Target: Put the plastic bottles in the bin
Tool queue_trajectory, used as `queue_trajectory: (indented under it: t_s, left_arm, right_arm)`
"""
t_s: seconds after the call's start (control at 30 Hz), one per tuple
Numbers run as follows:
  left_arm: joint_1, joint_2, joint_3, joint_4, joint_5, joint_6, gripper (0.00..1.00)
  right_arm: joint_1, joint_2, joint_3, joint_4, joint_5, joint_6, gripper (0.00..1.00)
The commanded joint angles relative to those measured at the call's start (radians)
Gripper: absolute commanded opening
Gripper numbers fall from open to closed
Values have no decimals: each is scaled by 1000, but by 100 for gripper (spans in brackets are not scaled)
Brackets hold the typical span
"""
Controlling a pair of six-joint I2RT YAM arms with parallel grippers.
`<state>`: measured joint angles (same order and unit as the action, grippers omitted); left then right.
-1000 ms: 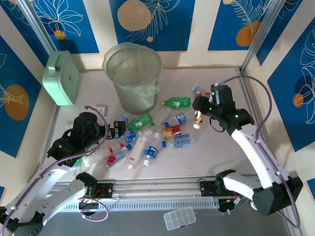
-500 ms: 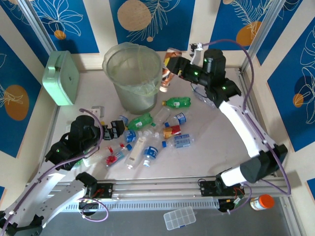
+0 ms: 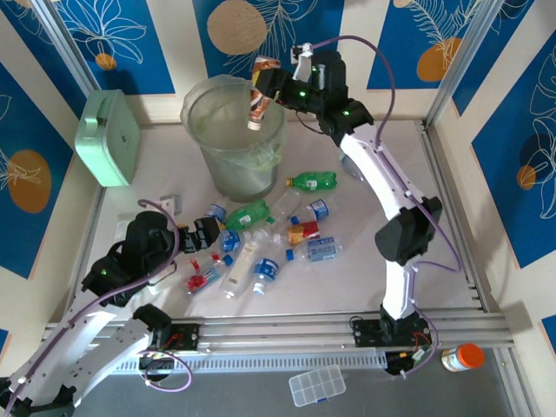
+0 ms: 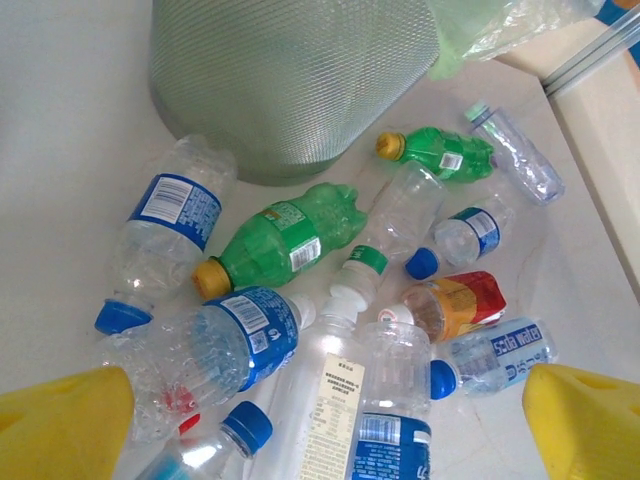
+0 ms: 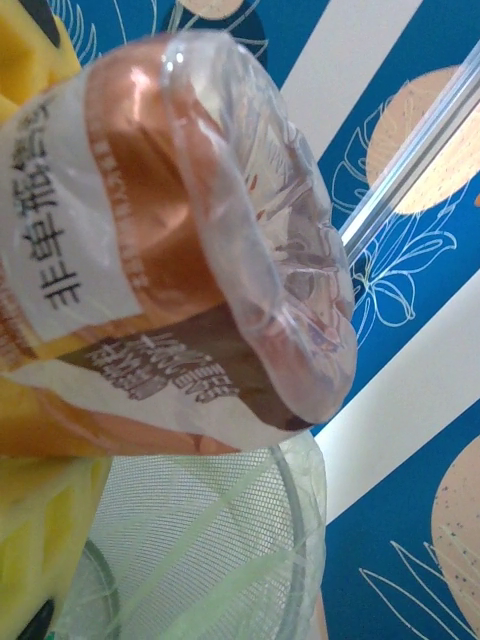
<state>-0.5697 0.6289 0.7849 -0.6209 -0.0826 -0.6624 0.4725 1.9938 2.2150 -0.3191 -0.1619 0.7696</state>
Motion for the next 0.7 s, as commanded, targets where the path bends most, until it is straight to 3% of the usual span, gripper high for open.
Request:
queue_trajectory:
  t_s: [0.0, 0.2, 0.43, 0.67]
  left_arm:
    - [-1, -20, 1, 11, 44, 3, 99]
    - [-1, -44, -24, 20, 46, 17, 99]
    - [0, -31, -66, -33, -36, 12, 100]
    - [-1, 21, -130, -75, -120, -62, 99]
  right_arm:
    - [13, 121, 172, -147, -11, -57, 50]
    - [51, 370, 538, -389, -12, -143, 51]
    - [86, 367, 409, -381, 55, -221, 53]
    - [105, 391, 407, -417, 105, -272, 61]
